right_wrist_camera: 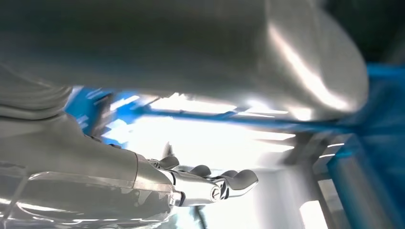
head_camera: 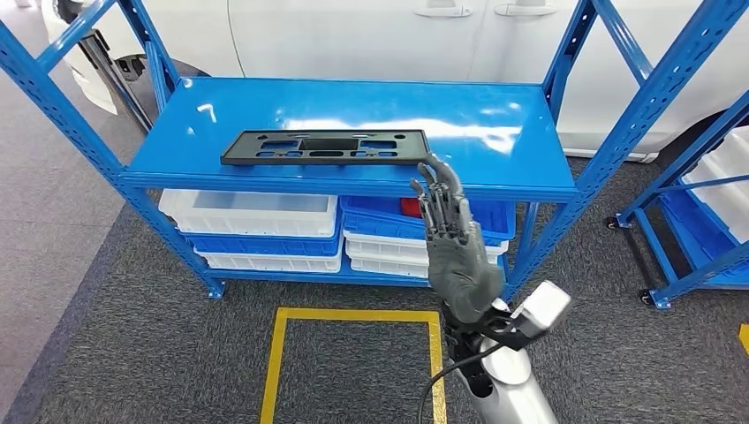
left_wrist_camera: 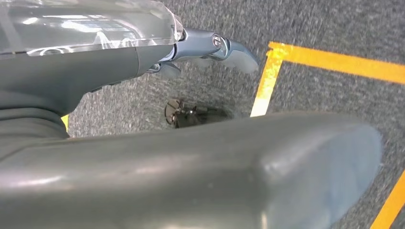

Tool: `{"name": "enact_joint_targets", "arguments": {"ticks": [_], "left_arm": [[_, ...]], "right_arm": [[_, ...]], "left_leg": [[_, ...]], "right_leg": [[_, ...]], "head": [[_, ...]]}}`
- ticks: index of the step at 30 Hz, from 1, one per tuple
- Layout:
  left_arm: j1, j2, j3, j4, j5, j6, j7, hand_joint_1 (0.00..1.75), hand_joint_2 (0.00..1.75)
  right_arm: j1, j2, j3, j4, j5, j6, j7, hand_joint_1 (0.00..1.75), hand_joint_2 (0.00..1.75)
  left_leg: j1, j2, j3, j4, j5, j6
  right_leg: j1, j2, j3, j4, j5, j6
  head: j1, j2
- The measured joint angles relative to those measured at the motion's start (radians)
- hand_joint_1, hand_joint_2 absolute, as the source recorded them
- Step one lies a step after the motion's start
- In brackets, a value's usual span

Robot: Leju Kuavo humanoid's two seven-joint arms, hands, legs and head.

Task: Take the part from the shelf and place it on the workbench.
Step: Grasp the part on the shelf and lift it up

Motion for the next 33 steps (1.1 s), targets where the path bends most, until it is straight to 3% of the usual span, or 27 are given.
{"name": "enact_joint_targets", "arguments": {"ticks": [1, 3, 5, 6, 7, 9, 10, 12, 15, 16, 18, 19, 20, 22, 23, 24, 25, 27, 28, 30, 32, 33], "left_arm": [[-0.002, 0.000, 0.000, 0.000, -0.005, -0.001, 0.001, 0.00, 0.00], [-0.007, 0.000, 0.000, 0.000, -0.016, -0.002, 0.005, 0.00, 0.00], [-0.008, 0.000, 0.000, 0.000, -0.026, -0.002, 0.011, 0.00, 0.00], [-0.008, 0.000, 0.000, 0.000, -0.031, -0.002, 0.013, 0.00, 0.00], [-0.009, 0.000, 0.000, 0.000, -0.035, -0.001, 0.015, 0.00, 0.00], [-0.011, 0.001, 0.000, 0.000, -0.043, 0.001, 0.016, 0.00, 0.00], [-0.012, 0.001, 0.000, 0.000, -0.046, 0.002, 0.017, 0.00, 0.00], [-0.015, 0.002, 0.000, 0.000, -0.053, 0.005, 0.019, 0.00, 0.00], [-0.015, 0.002, 0.001, 0.000, -0.062, 0.011, 0.022, 0.00, 0.00], [-0.014, 0.002, 0.001, 0.000, -0.065, 0.012, 0.022, 0.00, 0.00], [-0.013, 0.004, 0.002, 0.000, -0.070, 0.013, 0.022, 0.00, 0.00], [-0.013, 0.004, 0.002, 0.000, -0.072, 0.014, 0.022, 0.00, 0.00], [-0.013, 0.005, 0.003, 0.000, -0.076, 0.014, 0.022, 0.00, 0.00], [-0.012, 0.006, 0.003, 0.000, -0.083, 0.014, 0.022, 0.00, 0.00], [-0.012, 0.006, 0.003, 0.000, -0.088, 0.014, 0.021, 0.00, 0.00], [-0.012, 0.006, 0.003, 0.000, -0.091, 0.014, 0.019, 0.00, 0.00], [-0.012, 0.006, 0.003, 0.002, -0.093, 0.014, 0.018, 0.00, 0.00], [-0.015, 0.005, 0.003, 0.004, -0.098, 0.016, 0.017, 0.00, 0.00], [-0.017, 0.005, 0.003, 0.006, -0.100, 0.017, 0.017, 0.00, 0.00], [-0.020, 0.005, 0.003, 0.006, -0.104, 0.021, 0.016, 0.00, 0.00], [-0.021, 0.004, 0.003, 0.006, -0.108, 0.025, 0.015, 0.00, 0.00], [-0.021, 0.003, 0.003, 0.006, -0.110, 0.027, 0.015, 0.00, 0.00]], "right_arm": [[-0.021, 0.002, 0.016, 0.041, 0.033, -0.038, 0.014, 0.00, 1.75], [-0.067, 0.010, 0.052, 0.131, 0.090, -0.107, 0.043, 0.00, 1.75], [-0.113, 0.022, 0.083, 0.231, 0.133, -0.170, 0.067, 0.00, 1.75], [-0.140, 0.030, 0.097, 0.289, 0.157, -0.206, 0.077, 0.00, 1.75], [-0.171, 0.039, 0.109, 0.351, 0.181, -0.243, 0.085, 0.00, 1.75], [-0.238, 0.062, 0.126, 0.476, 0.229, -0.320, 0.094, 0.00, 1.75], [-0.271, 0.074, 0.131, 0.534, 0.251, -0.354, 0.095, 0.00, 1.75], [-0.328, 0.094, 0.139, 0.640, 0.296, -0.416, 0.095, 0.00, 1.75], [-0.390, 0.118, 0.144, 0.770, 0.360, -0.499, 0.094, 0.00, 1.75], [-0.408, 0.124, 0.144, 0.805, 0.379, -0.523, 0.094, 0.00, 1.75], [-0.435, 0.131, 0.146, 0.866, 0.413, -0.565, 0.094, 0.00, 1.75], [-0.442, 0.132, 0.146, 0.892, 0.428, -0.584, 0.095, 0.00, 1.75], [-0.445, 0.133, 0.146, 0.915, 0.440, -0.601, 0.095, 0.00, 1.75], [-0.451, 0.135, 0.148, 0.948, 0.457, -0.631, 0.093, 0.00, 1.75], [-0.456, 0.136, 0.149, 0.960, 0.461, -0.642, 0.090, 0.00, 1.75], [-0.460, 0.137, 0.149, 0.970, 0.462, -0.650, 0.085, 0.00, 1.75], [-0.463, 0.138, 0.149, 0.980, 0.459, -0.656, 0.077, 0.00, 1.75], [-0.463, 0.139, 0.149, 0.994, 0.447, -0.667, 0.057, 0.00, 1.75], [-0.464, 0.141, 0.148, 0.996, 0.438, -0.675, 0.043, 0.00, 1.75], [-0.472, 0.148, 0.145, 0.986, 0.420, -0.696, 0.014, 0.00, 1.75], [-0.479, 0.154, 0.140, 0.971, 0.402, -0.712, -0.010, 0.00, 1.75], [-0.477, 0.155, 0.138, 0.963, 0.392, -0.715, -0.018, 0.00, 1.75]], "left_leg": [[0.001, 0.000, -0.011, 0.023, -0.011, -0.007], [0.004, -0.001, -0.069, 0.132, -0.052, -0.017], [0.007, -0.001, -0.155, 0.269, -0.085, -0.024], [0.007, -0.001, -0.183, 0.300, -0.076, -0.025], [0.007, -0.001, -0.190, 0.288, -0.045, -0.024], [0.006, 0.000, -0.152, 0.157, 0.054, -0.017], [0.003, 0.000, -0.125, 0.091, 0.085, -0.011], [-0.005, 0.002, -0.089, 0.010, 0.092, 0.004], [-0.006, 0.000, -0.057, -0.022, 0.063, 0.026], [-0.005, -0.001, -0.041, -0.031, 0.056, 0.032], [-0.004, -0.004, -0.004, -0.047, 0.037, 0.039], [-0.005, -0.005, 0.015, -0.052, 0.025, 0.041], [-0.005, -0.007, 0.037, -0.055, 0.013, 0.042], [-0.005, -0.011, 0.085, -0.057, -0.017, 0.040], [-0.005, -0.012, 0.111, -0.057, -0.035, 0.037], [-0.005, -0.014, 0.133, -0.057, -0.056, 0.035], [-0.006, -0.014, 0.155, -0.052, -0.078, 0.032], [-0.007, -0.016, 0.177, -0.045, -0.118, 0.023], [-0.006, -0.017, 0.185, -0.039, -0.128, 0.017], [-0.001, -0.016, 0.169, 0.000, -0.116, 0.004], [0.002, -0.014, 0.104, 0.114, -0.084, -0.008], [0.004, -0.012, 0.060, 0.179, -0.091, -0.013]], "right_leg": [[-0.002, 0.000, 0.003, -0.003, -0.001, -0.007], [-0.004, -0.001, 0.011, -0.007, -0.008, -0.016], [-0.002, -0.001, 0.021, -0.007, -0.018, -0.020], [-0.001, 0.000, 0.030, -0.007, -0.025, -0.020], [-0.001, 0.000, 0.041, -0.006, -0.033, -0.019], [-0.001, 0.001, 0.068, -0.007, -0.053, -0.016], [-0.001, 0.001, 0.080, -0.009, -0.063, -0.012], [0.000, 0.000, 0.096, -0.018, -0.075, -0.001], [0.000, -0.001, 0.094, 0.008, -0.054, 0.020], [0.000, -0.001, 0.069, 0.053, -0.039, 0.024], [-0.002, 0.000, -0.021, 0.182, -0.031, 0.024], [-0.002, 0.000, -0.072, 0.239, -0.051, 0.024], [-0.002, 0.000, -0.117, 0.276, -0.089, 0.025], [-0.002, 0.000, -0.173, 0.271, -0.161, 0.028], [-0.002, 0.000, -0.187, 0.234, -0.166, 0.029], [-0.002, 0.000, -0.193, 0.179, -0.124, 0.026], [0.001, 0.000, -0.199, 0.109, -0.031, 0.020], [0.008, 0.002, -0.204, 0.021, 0.148, 0.007], [0.013, 0.003, -0.207, 0.004, 0.194, 0.000], [0.016, 0.007, -0.198, 0.005, 0.186, -0.014], [0.012, 0.009, -0.177, -0.006, 0.171, -0.026], [0.010, 0.010, -0.164, -0.012, 0.163, -0.029]], "head": [[0.000, 0.000], [0.000, 0.000], [0.000, 0.000], [0.000, 0.000], [0.000, 0.000], [0.000, 0.000], [0.000, 0.000], [0.000, 0.000], [0.000, 0.000], [0.000, 0.000], [0.000, 0.000], [0.000, 0.000], [0.000, 0.000], [0.000, 0.000], [0.000, 0.000], [0.000, 0.000], [0.000, 0.000], [0.000, 0.000], [0.000, 0.000], [0.000, 0.000], [0.000, 0.000], [0.000, 0.000]]}}
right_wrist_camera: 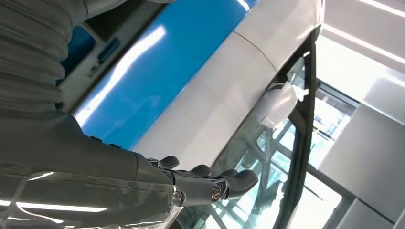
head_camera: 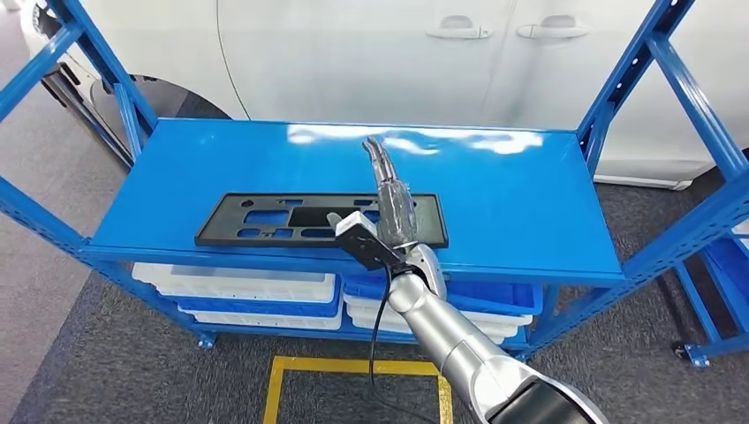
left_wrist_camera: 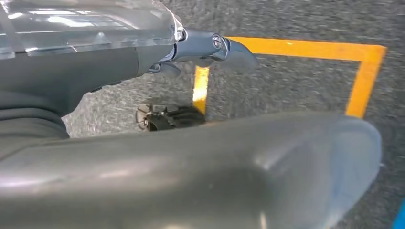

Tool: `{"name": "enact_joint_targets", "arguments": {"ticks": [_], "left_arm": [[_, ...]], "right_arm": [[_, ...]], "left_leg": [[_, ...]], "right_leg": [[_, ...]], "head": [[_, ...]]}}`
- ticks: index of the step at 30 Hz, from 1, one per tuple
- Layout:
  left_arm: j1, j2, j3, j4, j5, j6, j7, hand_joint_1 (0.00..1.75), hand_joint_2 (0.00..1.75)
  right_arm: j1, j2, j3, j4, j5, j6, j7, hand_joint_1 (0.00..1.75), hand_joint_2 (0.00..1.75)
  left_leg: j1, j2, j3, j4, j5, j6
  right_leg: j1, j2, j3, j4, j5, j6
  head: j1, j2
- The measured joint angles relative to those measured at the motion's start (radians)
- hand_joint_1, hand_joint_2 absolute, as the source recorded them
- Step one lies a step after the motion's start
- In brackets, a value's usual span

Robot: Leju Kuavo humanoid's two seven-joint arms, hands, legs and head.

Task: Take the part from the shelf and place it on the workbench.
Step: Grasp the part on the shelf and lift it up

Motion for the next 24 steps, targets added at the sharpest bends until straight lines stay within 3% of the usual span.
{"name": "enact_joint_targets", "arguments": {"ticks": [2, 3, 4, 5, 7, 9, 12, 14, 17, 18, 19, 20, 22, 24], "left_arm": [[0.002, 0.000, 0.000, 0.000, -0.003, 0.003, 0.000, 0.00, 0.00], [0.003, 0.000, 0.000, 0.000, -0.004, 0.004, 0.000, 0.00, 0.00], [0.005, 0.000, 0.001, 0.000, -0.006, 0.004, -0.001, 0.00, 0.00], [0.005, 0.000, 0.001, 0.000, -0.009, 0.004, -0.003, 0.00, 0.00], [0.005, 0.001, 0.002, 0.000, -0.018, 0.002, -0.018, 0.00, 0.00], [0.005, 0.002, 0.002, 0.000, -0.032, -0.002, -0.044, 0.00, 0.00], [0.009, 0.001, 0.001, 0.000, -0.048, -0.021, -0.074, 0.00, 0.00], [0.011, 0.001, 0.000, 0.000, -0.052, -0.031, -0.082, 0.00, 0.00], [0.012, 0.000, 0.000, 0.000, -0.052, -0.033, -0.085, 0.00, 0.00], [0.013, 0.000, 0.000, 0.000, -0.051, -0.033, -0.085, 0.00, 0.00], [0.014, 0.000, 0.000, 0.000, -0.051, -0.033, -0.085, 0.00, 0.00], [0.015, 0.000, 0.000, 0.000, -0.051, -0.032, -0.085, 0.00, 0.00], [0.015, -0.001, 0.000, 0.000, -0.051, -0.032, -0.085, 0.00, 0.00], [0.014, -0.002, 0.000, 0.000, -0.051, -0.030, -0.086, 0.00, 0.00]], "right_arm": [[0.010, 0.000, -0.009, -0.023, -0.033, 0.003, -0.014, 0.00, 1.75], [0.017, 0.000, -0.017, -0.039, -0.057, 0.008, -0.022, 0.00, 1.75], [0.023, -0.001, -0.026, -0.057, -0.082, 0.011, -0.032, 0.00, 1.75], [0.030, -0.001, -0.037, -0.079, -0.107, 0.012, -0.042, 0.00, 1.75], [0.046, -0.004, -0.060, -0.134, -0.149, 0.003, -0.059, 0.00, 1.75], [0.065, -0.011, -0.086, -0.201, -0.182, -0.011, -0.072, 0.00, 1.75], [0.100, -0.027, -0.130, -0.305, -0.225, -0.015, -0.081, 0.00, 1.75], [0.119, -0.039, -0.158, -0.369, -0.247, -0.004, -0.084, 0.00, 1.75], [0.143, -0.055, -0.187, -0.438, -0.260, 0.003, -0.086, 0.00, 1.75], [0.153, -0.061, -0.194, -0.454, -0.261, 0.004, -0.086, 0.00, 1.75], [0.162, -0.065, -0.199, -0.467, -0.262, 0.005, -0.086, 0.00, 1.75], [0.169, -0.068, -0.202, -0.478, -0.263, 0.006, -0.086, 0.00, 1.75], [0.173, -0.071, -0.206, -0.499, -0.263, 0.007, -0.086, 0.00, 1.75], [0.175, -0.073, -0.209, -0.517, -0.263, 0.009, -0.086, 0.00, 1.75]], "left_leg": [[0.003, 0.002, -0.077, 0.085, -0.070, -0.009], [0.005, 0.003, -0.102, 0.096, -0.102, -0.011], [0.005, 0.004, -0.115, 0.083, -0.110, -0.011], [0.006, 0.004, -0.115, 0.043, -0.084, -0.010], [0.005, 0.004, -0.085, -0.087, 0.023, -0.004], [0.000, 0.005, -0.062, -0.178, 0.079, 0.007], [-0.003, 0.005, -0.057, -0.194, 0.096, 0.028], [0.002, 0.008, -0.052, -0.205, 0.108, 0.039], [0.003, 0.011, -0.050, -0.211, 0.112, 0.046], [0.003, 0.011, -0.050, -0.210, 0.111, 0.046], [0.003, 0.011, -0.050, -0.209, 0.110, 0.046], [0.004, 0.011, -0.050, -0.206, 0.108, 0.044], [0.005, 0.011, -0.049, -0.198, 0.100, 0.038], [0.002, 0.010, -0.049, -0.188, 0.090, 0.027]], "right_leg": [[-0.001, 0.001, 0.022, -0.003, -0.018, -0.002], [-0.001, 0.002, 0.031, -0.003, -0.026, -0.002], [-0.001, 0.004, 0.039, -0.002, -0.034, -0.001], [-0.001, 0.006, 0.047, 0.000, -0.041, 0.000], [0.000, 0.007, 0.059, 0.004, -0.052, 0.005], [0.002, 0.007, 0.063, 0.005, -0.056, 0.013], [0.003, 0.007, 0.063, 0.006, -0.059, 0.030], [0.002, 0.005, 0.049, 0.039, -0.088, 0.042], [-0.006, 0.002, -0.032, 0.226, -0.189, 0.055], [-0.009, 0.001, -0.056, 0.281, -0.208, 0.058], [-0.012, 0.001, -0.064, 0.304, -0.210, 0.061], [-0.015, -0.001, -0.051, 0.282, -0.193, 0.063], [-0.021, -0.006, 0.024, 0.146, -0.138, 0.066], [-0.020, -0.008, 0.082, 0.042, -0.110, 0.061]], "head": [[0.000, 0.000], [0.000, 0.000], [0.000, 0.000], [0.000, 0.000], [0.000, 0.000], [0.000, 0.000], [0.000, 0.000], [0.000, 0.000], [0.000, 0.000], [0.000, 0.000], [0.000, 0.000], [0.000, 0.000], [0.000, 0.000], [0.000, 0.000]]}}
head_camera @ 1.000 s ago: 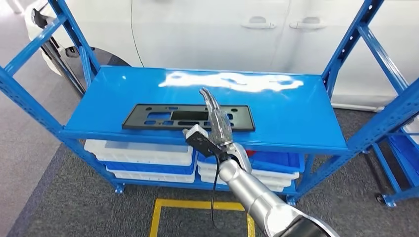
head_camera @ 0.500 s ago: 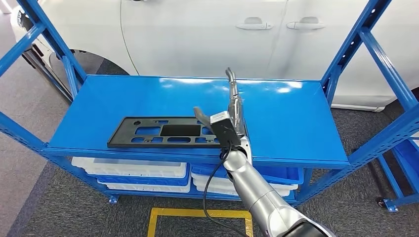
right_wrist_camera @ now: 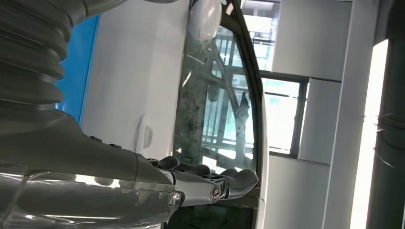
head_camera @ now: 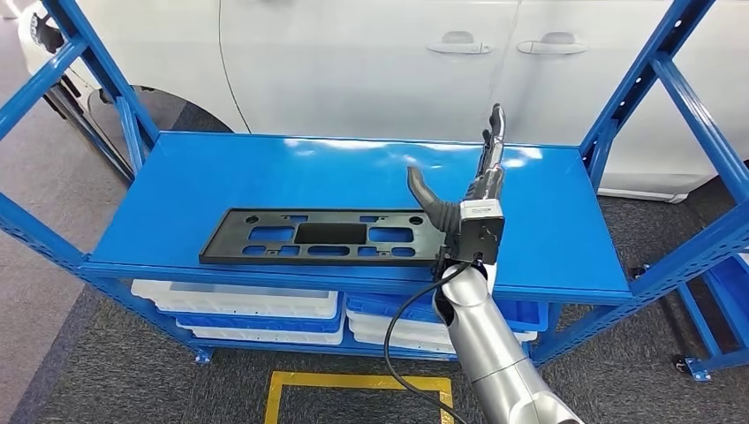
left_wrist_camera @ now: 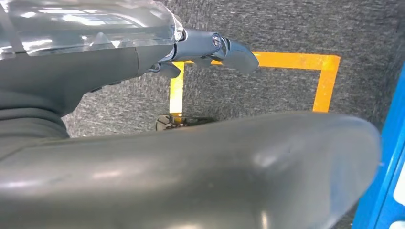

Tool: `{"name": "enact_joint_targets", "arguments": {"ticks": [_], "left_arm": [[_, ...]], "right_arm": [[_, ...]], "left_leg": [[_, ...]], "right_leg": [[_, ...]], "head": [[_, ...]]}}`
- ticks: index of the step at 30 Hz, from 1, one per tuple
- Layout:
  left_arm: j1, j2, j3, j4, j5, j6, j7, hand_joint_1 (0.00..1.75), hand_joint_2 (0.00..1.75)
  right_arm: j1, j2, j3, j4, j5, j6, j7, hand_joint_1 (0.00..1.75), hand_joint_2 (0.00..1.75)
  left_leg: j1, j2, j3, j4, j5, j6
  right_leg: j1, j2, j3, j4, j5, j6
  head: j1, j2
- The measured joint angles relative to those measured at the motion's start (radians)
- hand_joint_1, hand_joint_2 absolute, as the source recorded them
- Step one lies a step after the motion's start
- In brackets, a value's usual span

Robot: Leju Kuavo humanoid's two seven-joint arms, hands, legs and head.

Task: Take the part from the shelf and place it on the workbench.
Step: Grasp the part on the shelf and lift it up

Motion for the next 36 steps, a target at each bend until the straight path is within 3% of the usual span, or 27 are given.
{"name": "enact_joint_targets", "arguments": {"ticks": [5, 6, 8, 10, 11, 12, 13, 15, 17, 20, 22, 24, 25, 26, 27, 29, 31, 34, 36], "left_arm": [[0.001, 0.000, 0.000, 0.000, 0.003, 0.009, -0.003, 0.00, 0.00], [0.001, 0.000, 0.000, 0.000, 0.003, 0.011, -0.003, 0.00, 0.00], [0.002, -0.001, 0.002, 0.000, 0.005, 0.014, 0.001, 0.00, 0.00], [0.006, -0.001, 0.005, 0.000, 0.007, 0.017, 0.009, 0.00, 0.00], [0.008, -0.001, 0.006, 0.000, 0.007, 0.017, 0.012, 0.00, 0.00], [0.009, -0.001, 0.008, 0.000, 0.007, 0.018, 0.014, 0.00, 0.00], [0.009, -0.001, 0.009, 0.000, 0.007, 0.018, 0.015, 0.00, 0.00], [0.008, -0.001, 0.013, 0.000, 0.007, 0.018, 0.016, 0.00, 0.00], [0.009, -0.001, 0.017, 0.000, 0.007, 0.018, 0.018, 0.00, 0.00], [0.012, -0.003, 0.023, 0.000, 0.005, 0.021, 0.022, 0.00, 0.00], [0.012, -0.004, 0.026, 0.000, 0.003, 0.024, 0.023, 0.00, 0.00], [0.014, -0.004, 0.029, 0.000, 0.001, 0.025, 0.023, 0.00, 0.00], [0.017, -0.004, 0.031, 0.000, -0.001, 0.025, 0.023, 0.00, 0.00], [0.019, -0.004, 0.032, 0.000, -0.002, 0.024, 0.023, 0.00, 0.00], [0.021, -0.004, 0.033, 0.000, -0.003, 0.023, 0.023, 0.00, 0.00], [0.022, -0.005, 0.037, 0.000, -0.005, 0.020, 0.021, 0.00, 0.00], [0.022, -0.005, 0.043, 0.000, -0.007, 0.018, 0.018, 0.00, 0.00], [0.022, -0.005, 0.050, 0.000, -0.014, 0.017, 0.013, 0.00, 0.00], [0.021, -0.005, 0.053, 0.000, -0.019, 0.017, 0.008, 0.00, 0.00]], "right_arm": [[0.013, -0.007, -0.002, -0.029, 0.019, 0.051, 0.023, 0.00, 1.75], [0.016, -0.008, 0.001, -0.031, 0.034, 0.065, 0.032, 0.00, 1.75], [0.028, -0.011, 0.017, -0.028, 0.083, 0.089, 0.048, 0.00, 1.75], [0.050, -0.013, 0.045, -0.013, 0.132, 0.103, 0.058, 0.00, 1.75], [0.060, -0.014, 0.059, -0.005, 0.147, 0.105, 0.059, 0.00, 1.75], [0.068, -0.015, 0.069, 0.002, 0.155, 0.105, 0.060, 0.00, 1.75], [0.072, -0.015, 0.077, 0.007, 0.161, 0.107, 0.061, 0.00, 1.75], [0.074, -0.016, 0.091, 0.017, 0.176, 0.112, 0.067, 0.00, 1.75], [0.080, -0.019, 0.106, 0.029, 0.211, 0.106, 0.071, 0.00, 1.75], [0.101, -0.027, 0.136, 0.050, 0.306, 0.034, 0.060, 0.00, 1.75], [0.119, -0.042, 0.156, 0.059, 0.359, -0.028, 0.048, 0.00, 1.75], [0.148, -0.066, 0.173, 0.061, 0.377, -0.068, 0.033, 0.00, 1.75], [0.167, -0.081, 0.180, 0.057, 0.369, -0.076, 0.023, 0.00, 1.75], [0.186, -0.096, 0.186, 0.047, 0.354, -0.080, 0.012, 0.00, 1.75], [0.203, -0.111, 0.191, 0.031, 0.338, -0.086, 0.004, 0.00, 1.75], [0.231, -0.144, 0.198, -0.018, 0.325, -0.103, -0.007, 0.00, 1.75], [0.258, -0.172, 0.201, -0.071, 0.348, -0.118, -0.011, 0.00, 1.75], [0.297, -0.198, 0.201, -0.121, 0.388, -0.125, -0.013, 0.00, 1.75], [0.311, -0.205, 0.201, -0.138, 0.422, -0.125, -0.013, 0.00, 1.75]], "left_leg": [[0.003, 0.000, -0.003, 0.020, -0.025, -0.028], [0.004, 0.000, -0.019, 0.058, -0.048, -0.032], [0.005, 0.000, -0.081, 0.186, -0.109, -0.037], [0.005, 0.000, -0.132, 0.279, -0.131, -0.036], [0.004, 0.000, -0.134, 0.274, -0.115, -0.033], [0.002, 0.000, -0.116, 0.229, -0.082, -0.027], [0.000, 0.000, -0.086, 0.159, -0.043, -0.019], [-0.007, 0.001, -0.031, 0.040, 0.003, -0.003], [-0.013, 0.001, -0.017, 0.007, 0.006, 0.005], [-0.007, 0.002, -0.007, -0.011, 0.018, 0.017], [-0.003, 0.003, -0.003, -0.022, 0.025, 0.024], [-0.005, 0.003, -0.004, -0.023, 0.026, 0.028], [-0.005, 0.003, -0.004, -0.022, 0.025, 0.028], [-0.005, 0.002, -0.004, -0.020, 0.024, 0.028], [-0.005, 0.002, -0.004, -0.017, 0.023, 0.027], [-0.007, 0.001, -0.005, -0.009, 0.016, 0.022], [-0.011, 0.001, -0.007, 0.000, 0.010, 0.014], [-0.010, 0.001, -0.008, 0.005, 0.003, 0.000], [-0.008, 0.001, -0.021, 0.043, -0.024, -0.011]], "right_leg": [[0.004, 0.003, 0.015, -0.022, -0.001, -0.030], [0.002, 0.003, 0.018, -0.025, 0.000, -0.035], [0.003, 0.002, 0.020, -0.026, -0.002, -0.041], [0.008, 0.002, 0.021, -0.025, -0.005, -0.045], [0.010, 0.003, 0.022, -0.025, -0.006, -0.046], [0.013, 0.003, 0.024, -0.025, -0.007, -0.046], [0.015, 0.004, 0.026, -0.025, -0.008, -0.046], [0.019, 0.004, 0.029, -0.024, -0.008, -0.041], [0.020, 0.004, 0.029, -0.025, -0.008, -0.031], [0.020, 0.003, 0.027, -0.013, -0.021, -0.013], [0.016, 0.002, -0.009, 0.069, -0.073, -0.001], [0.010, 0.002, -0.068, 0.199, -0.134, 0.008], [0.008, 0.002, -0.087, 0.240, -0.145, 0.011], [0.007, 0.002, -0.087, 0.244, -0.137, 0.013], [0.007, 0.001, -0.067, 0.207, -0.112, 0.013], [0.008, 0.000, 0.005, 0.072, -0.054, 0.008], [0.011, -0.001, 0.048, -0.013, -0.031, -0.004], [0.012, 0.000, 0.054, -0.027, -0.030, -0.023], [0.008, -0.001, 0.059, -0.033, -0.027, -0.034]], "head": [[0.000, 0.000], [0.000, 0.000], [0.000, 0.000], [0.000, 0.000], [0.000, 0.000], [0.000, 0.000], [0.000, 0.000], [0.000, 0.000], [0.000, 0.000], [0.000, 0.000], [0.000, 0.000], [0.000, 0.000], [0.000, 0.000], [0.000, 0.000], [0.000, 0.000], [0.000, 0.000], [0.000, 0.000], [0.000, 0.000], [0.000, 0.000]]}}
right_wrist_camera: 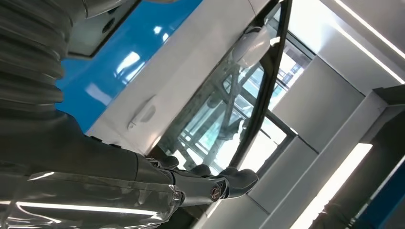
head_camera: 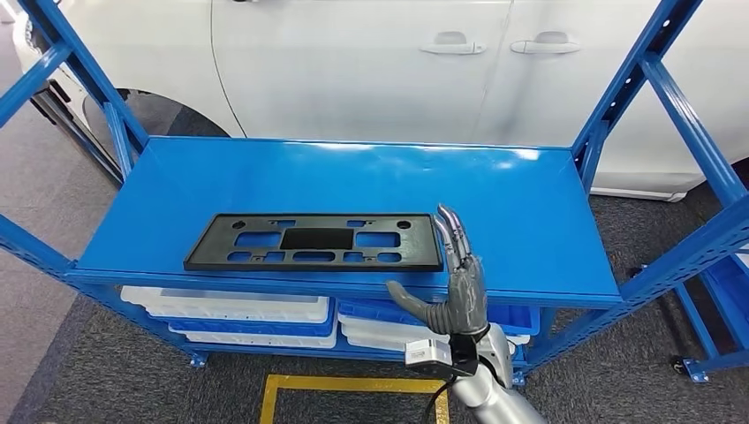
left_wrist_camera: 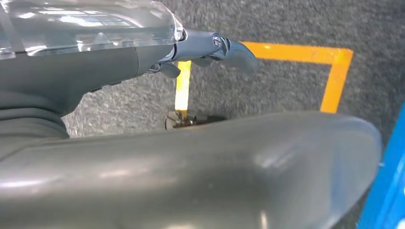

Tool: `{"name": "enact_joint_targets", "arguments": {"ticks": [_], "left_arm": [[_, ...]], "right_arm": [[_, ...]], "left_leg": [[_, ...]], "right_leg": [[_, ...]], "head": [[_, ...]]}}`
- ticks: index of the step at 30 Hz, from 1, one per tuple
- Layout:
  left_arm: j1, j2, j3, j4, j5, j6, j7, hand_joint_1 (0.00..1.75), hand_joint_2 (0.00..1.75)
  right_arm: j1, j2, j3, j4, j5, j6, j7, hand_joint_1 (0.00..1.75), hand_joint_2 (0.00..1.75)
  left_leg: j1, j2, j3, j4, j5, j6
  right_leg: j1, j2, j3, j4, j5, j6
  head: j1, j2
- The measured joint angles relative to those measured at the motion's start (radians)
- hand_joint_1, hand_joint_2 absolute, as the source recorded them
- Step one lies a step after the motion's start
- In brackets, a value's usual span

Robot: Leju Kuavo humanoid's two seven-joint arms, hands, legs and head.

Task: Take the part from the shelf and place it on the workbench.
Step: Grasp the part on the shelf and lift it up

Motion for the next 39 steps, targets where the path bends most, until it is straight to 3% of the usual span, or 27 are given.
{"name": "enact_joint_targets", "arguments": {"ticks": [3, 4, 5, 6, 9, 11, 14, 16, 18, 19, 20, 21, 24, 26, 29, 30, 31, 33, 35, 36, 37, 39], "left_arm": [[0.001, 0.000, 0.002, 0.000, -0.012, 0.000, -0.002, 0.00, 0.00], [0.002, 0.000, 0.002, 0.000, -0.016, 0.001, -0.002, 0.00, 0.00], [0.003, 0.000, 0.003, 0.000, -0.019, 0.001, -0.002, 0.00, 0.00], [0.003, 0.000, 0.004, 0.000, -0.022, 0.001, -0.002, 0.00, 0.00], [0.000, 0.000, 0.008, 0.000, -0.032, 0.001, -0.002, 0.00, 0.00], [-0.003, 0.000, 0.010, 0.000, -0.037, 0.002, -0.002, 0.00, 0.00], [-0.004, 0.000, 0.012, 0.000, -0.044, 0.002, -0.002, 0.00, 0.00], [-0.007, 0.001, 0.013, 0.000, -0.050, 0.002, -0.002, 0.00, 0.00], [-0.009, 0.002, 0.014, 0.000, -0.058, 0.002, -0.001, 0.00, 0.00], [-0.010, 0.002, 0.014, 0.000, -0.063, 0.002, -0.001, 0.00, 0.00], [-0.010, 0.002, 0.014, 0.000, -0.067, 0.002, 0.001, 0.00, 0.00], [-0.010, 0.002, 0.014, 0.000, -0.071, 0.002, 0.002, 0.00, 0.00], [-0.016, 0.002, 0.014, 0.000, -0.084, 0.001, 0.006, 0.00, 0.00], [-0.022, 0.002, 0.014, 0.000, -0.091, 0.001, 0.008, 0.00, 0.00], [-0.028, 0.002, 0.014, 0.000, -0.095, 0.000, 0.011, 0.00, 0.00], [-0.029, 0.002, 0.014, 0.000, -0.097, 0.000, 0.011, 0.00, 0.00], [-0.030, 0.002, 0.014, 0.000, -0.099, 0.000, 0.012, 0.00, 0.00], [-0.032, 0.002, 0.014, 0.000, -0.106, 0.000, 0.014, 0.00, 0.00], [-0.034, 0.002, 0.014, 0.000, -0.115, 0.000, 0.017, 0.00, 0.00], [-0.035, 0.002, 0.014, 0.000, -0.119, -0.001, 0.020, 0.00, 0.00], [-0.038, 0.002, 0.014, 0.000, -0.123, -0.001, 0.023, 0.00, 0.00], [-0.047, 0.002, 0.013, 0.000, -0.131, -0.001, 0.028, 0.00, 0.00]], "right_arm": [[0.017, -0.003, 0.000, -0.004, 0.094, 0.000, 0.000, 0.00, 1.75], [0.023, -0.003, 0.000, 0.001, 0.136, 0.000, 0.000, 0.00, 1.75], [0.028, -0.003, 0.000, 0.009, 0.182, 0.000, 0.000, 0.00, 1.75], [0.031, -0.001, 0.000, 0.019, 0.231, 0.000, 0.000, 0.00, 1.75], [0.031, 0.015, 0.000, 0.059, 0.352, 0.000, 0.000, 0.00, 1.75], [0.028, 0.028, 0.000, 0.088, 0.390, 0.000, 0.000, 0.00, 1.75], [0.020, 0.044, 0.000, 0.120, 0.433, 0.000, 0.000, 0.00, 1.75], [0.015, 0.055, 0.000, 0.132, 0.480, -0.001, 0.000, 0.00, 1.75], [0.013, 0.067, 0.000, 0.142, 0.550, -0.001, 0.000, 0.00, 1.75], [0.013, 0.075, -0.003, 0.147, 0.594, -0.001, 0.000, 0.00, 1.75], [0.013, 0.084, -0.007, 0.152, 0.636, -0.001, 0.001, 0.00, 1.75], [0.011, 0.094, -0.013, 0.155, 0.678, -0.001, 0.006, 0.00, 1.75], [-0.015, 0.126, -0.025, 0.165, 0.780, -0.001, 0.072, 0.00, 1.75], [-0.045, 0.140, -0.021, 0.173, 0.831, -0.001, 0.143, 0.00, 1.75], [-0.077, 0.153, -0.014, 0.184, 0.860, -0.001, 0.196, 0.00, 1.75], [-0.085, 0.157, -0.011, 0.187, 0.866, -0.001, 0.210, 0.00, 1.75], [-0.096, 0.159, -0.004, 0.191, 0.874, -0.001, 0.236, 0.00, 1.75], [-0.131, 0.162, 0.026, 0.209, 0.897, -0.001, 0.337, 0.00, 1.75], [-0.185, 0.162, 0.077, 0.252, 0.917, -0.001, 0.457, 0.00, 1.75], [-0.217, 0.164, 0.103, 0.281, 0.922, -0.001, 0.501, 0.00, 1.75], [-0.249, 0.167, 0.130, 0.312, 0.926, -0.001, 0.537, 0.00, 1.75], [-0.311, 0.178, 0.174, 0.374, 0.928, -0.001, 0.576, 0.00, 1.75]], "left_leg": [[0.008, 0.000, -0.082, 0.179, -0.090, -0.017], [0.011, 0.000, -0.105, 0.227, -0.104, -0.020], [0.012, 0.000, -0.114, 0.243, -0.100, -0.022], [0.013, 0.000, -0.102, 0.217, -0.076, -0.022], [0.010, -0.001, -0.007, 0.021, 0.014, -0.011], [0.005, -0.002, 0.019, -0.037, 0.025, 0.001], [0.006, -0.003, 0.019, -0.045, 0.031, 0.020], [0.010, -0.002, 0.021, -0.053, 0.037, 0.031], [0.007, -0.001, 0.019, -0.052, 0.038, 0.036], [0.006, -0.001, 0.018, -0.052, 0.038, 0.036], [0.006, -0.001, 0.018, -0.051, 0.038, 0.036], [0.006, -0.001, 0.018, -0.049, 0.037, 0.036], [0.004, -0.002, 0.018, -0.041, 0.032, 0.029], [0.001, -0.002, 0.015, -0.037, 0.030, 0.020], [0.003, -0.002, 0.012, -0.033, 0.027, 0.004], [0.004, -0.002, 0.004, -0.015, 0.014, -0.002], [0.006, -0.002, -0.012, 0.022, -0.009, -0.007], [0.011, -0.002, -0.071, 0.146, -0.071, -0.017], [0.014, -0.002, -0.120, 0.243, -0.096, -0.023], [0.015, -0.002, -0.121, 0.239, -0.080, -0.024], [0.016, -0.002, -0.102, 0.197, -0.048, -0.024], [0.016, -0.001, -0.037, 0.057, 0.019, -0.021]], "right_leg": [[-0.001, -0.002, 0.002, -0.002, -0.001, -0.008], [-0.001, -0.002, 0.002, -0.002, -0.001, -0.009], [-0.001, -0.002, 0.002, -0.001, -0.001, -0.008], [-0.001, -0.001, 0.003, -0.001, -0.002, -0.008], [0.001, 0.000, 0.007, 0.001, -0.005, 0.001], [0.003, 0.000, 0.005, 0.003, -0.005, 0.012], [0.001, -0.001, 0.001, 0.009, -0.010, 0.029], [0.000, -0.001, -0.028, 0.074, -0.053, 0.037], [-0.003, -0.001, -0.089, 0.209, -0.120, 0.041], [-0.003, -0.001, -0.115, 0.266, -0.138, 0.043], [-0.003, -0.001, -0.127, 0.290, -0.138, 0.043], [-0.003, -0.001, -0.119, 0.273, -0.118, 0.043], [-0.001, -0.002, -0.025, 0.079, -0.026, 0.033], [0.002, -0.001, 0.002, 0.015, -0.010, 0.024], [0.002, 0.000, 0.003, 0.006, -0.006, 0.009], [0.000, -0.001, 0.005, 0.002, -0.003, 0.003], [-0.003, -0.002, 0.006, -0.001, -0.001, -0.002], [-0.003, -0.003, 0.004, -0.002, 0.000, -0.007], [-0.002, -0.002, 0.002, -0.001, 0.001, -0.008], [-0.002, -0.001, 0.002, 0.000, 0.001, -0.008], [-0.002, -0.001, 0.003, 0.001, 0.000, -0.007], [-0.001, 0.000, 0.005, 0.004, -0.002, -0.001]], "head": [[0.000, 0.000], [0.000, 0.000], [0.000, 0.000], [0.000, 0.000], [0.000, 0.000], [0.000, 0.000], [0.000, 0.000], [0.000, 0.000], [0.000, 0.000], [0.000, 0.000], [0.000, 0.000], [0.000, 0.000], [0.000, 0.000], [0.000, 0.000], [0.000, 0.000], [0.000, 0.000], [0.000, 0.000], [0.000, 0.000], [0.000, 0.000], [0.000, 0.000], [0.000, 0.000], [0.000, 0.000]]}}
